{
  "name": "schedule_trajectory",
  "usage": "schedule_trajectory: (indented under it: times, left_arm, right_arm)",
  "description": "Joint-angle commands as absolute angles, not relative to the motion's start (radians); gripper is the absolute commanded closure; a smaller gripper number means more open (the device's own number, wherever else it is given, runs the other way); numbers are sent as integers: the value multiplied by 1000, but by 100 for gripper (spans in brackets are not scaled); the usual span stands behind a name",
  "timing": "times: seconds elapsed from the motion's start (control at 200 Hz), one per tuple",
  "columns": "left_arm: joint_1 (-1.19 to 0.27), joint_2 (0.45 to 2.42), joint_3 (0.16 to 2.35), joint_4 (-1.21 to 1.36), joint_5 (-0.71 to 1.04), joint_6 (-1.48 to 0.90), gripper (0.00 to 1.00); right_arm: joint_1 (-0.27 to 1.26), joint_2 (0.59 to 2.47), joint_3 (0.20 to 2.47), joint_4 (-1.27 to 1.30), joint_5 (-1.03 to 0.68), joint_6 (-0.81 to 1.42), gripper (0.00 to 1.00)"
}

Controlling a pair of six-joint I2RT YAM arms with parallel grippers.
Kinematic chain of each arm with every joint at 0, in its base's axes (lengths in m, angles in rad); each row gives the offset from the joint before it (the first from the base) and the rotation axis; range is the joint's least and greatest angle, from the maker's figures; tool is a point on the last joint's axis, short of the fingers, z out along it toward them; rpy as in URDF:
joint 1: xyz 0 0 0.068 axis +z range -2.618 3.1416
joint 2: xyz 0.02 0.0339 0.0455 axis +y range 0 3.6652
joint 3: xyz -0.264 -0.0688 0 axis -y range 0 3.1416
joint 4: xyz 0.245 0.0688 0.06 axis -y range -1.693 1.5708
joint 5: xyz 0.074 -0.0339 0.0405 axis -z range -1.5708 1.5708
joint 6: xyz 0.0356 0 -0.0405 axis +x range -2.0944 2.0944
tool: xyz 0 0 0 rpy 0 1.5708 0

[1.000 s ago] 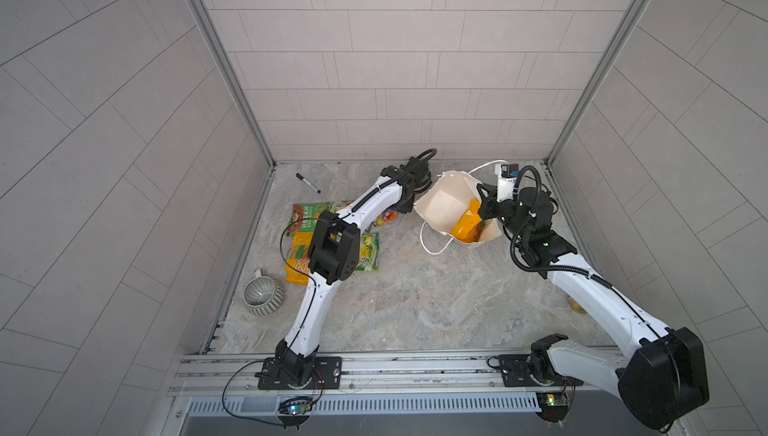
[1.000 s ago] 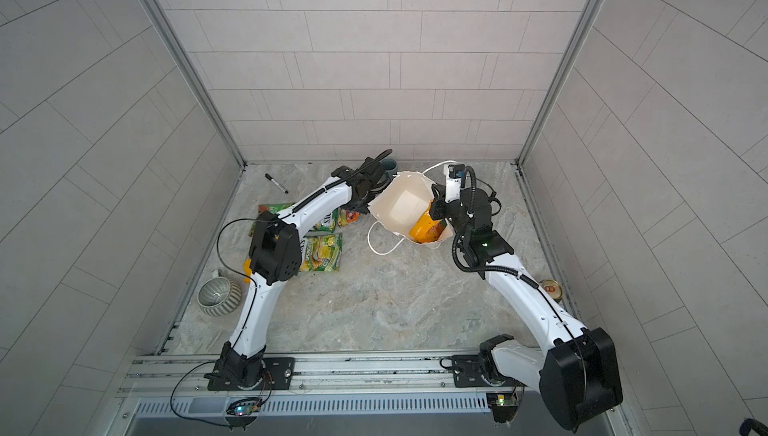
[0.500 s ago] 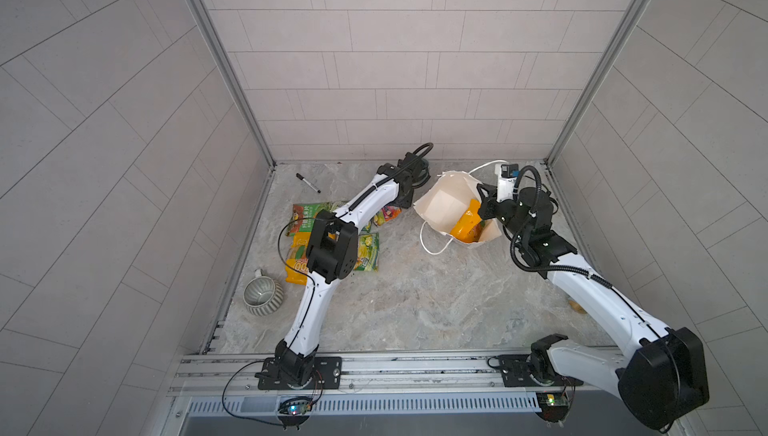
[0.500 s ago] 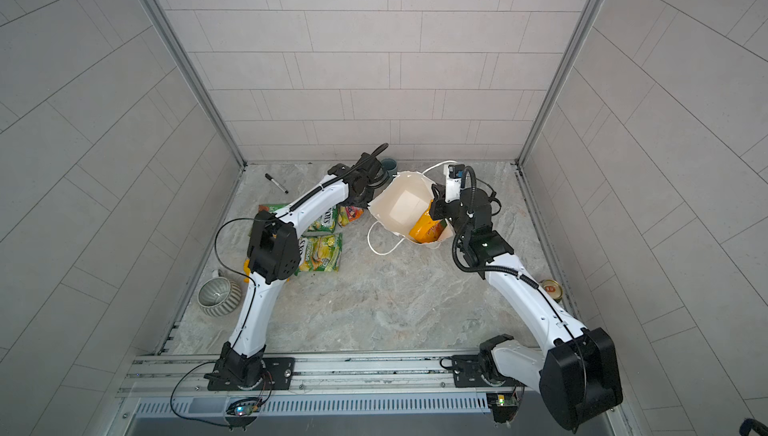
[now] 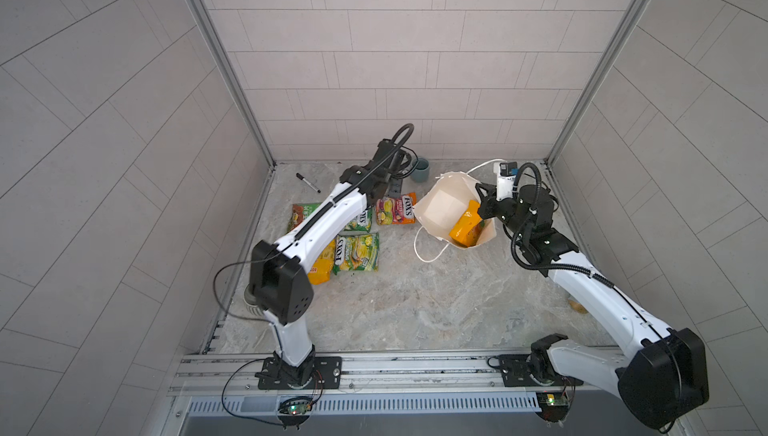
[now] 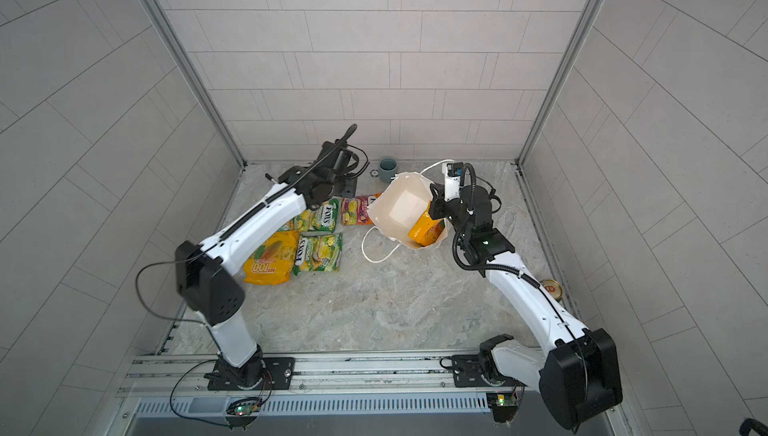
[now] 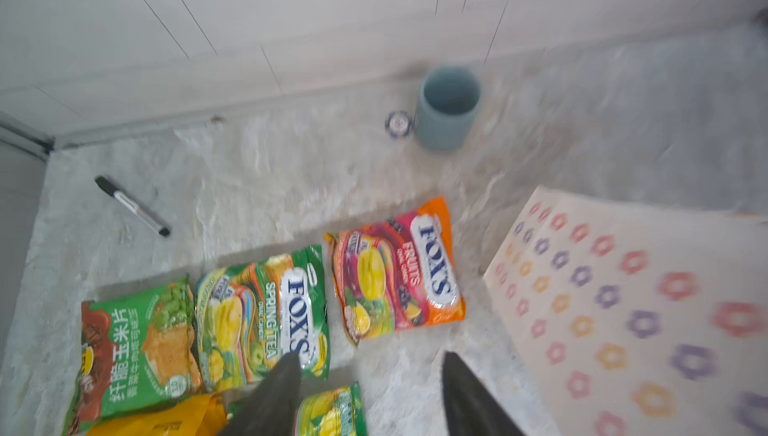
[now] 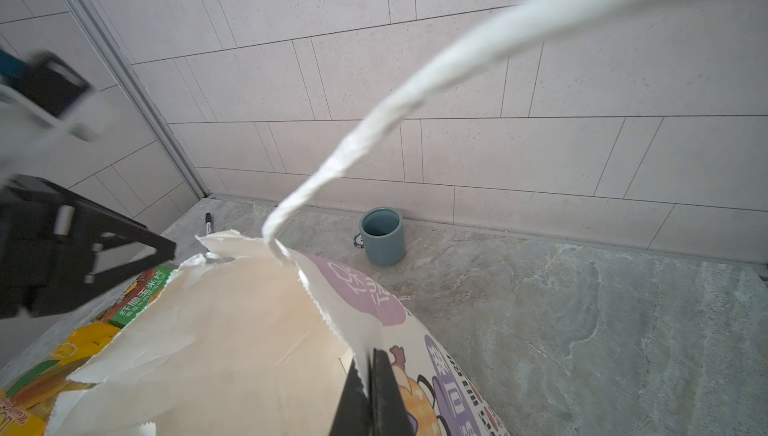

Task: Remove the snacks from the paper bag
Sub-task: 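Swing the left gripper back over the bag held by the right gripper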

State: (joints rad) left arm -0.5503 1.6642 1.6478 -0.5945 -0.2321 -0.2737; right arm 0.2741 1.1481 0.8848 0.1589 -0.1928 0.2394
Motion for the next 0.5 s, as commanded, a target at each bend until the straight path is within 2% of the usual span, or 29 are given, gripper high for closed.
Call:
schedule_trajectory:
  times: [0.0,0.125,0.285,0.385,0.495]
  left_arm:
    - [-546,1492,1479,-307,-236,-233,32]
    - [-546,1392,1407,-246,-155,-197,33]
    - [-559,1373,1398,-212,113,-136,34]
    - [-606,1358,1367,-213,193,-132,37]
    - [-714,1323,1296,-203,187,-98,38]
  right_arm:
    - [278,1154,925,130,-215,232,100]
    - [281,1150,959,83,-213,212,100]
    - [295,1150,968,51,-201,216,100]
    - [316,1146,967,3,-172,233,100]
    - [346,1118,941,-42,-141,246,100]
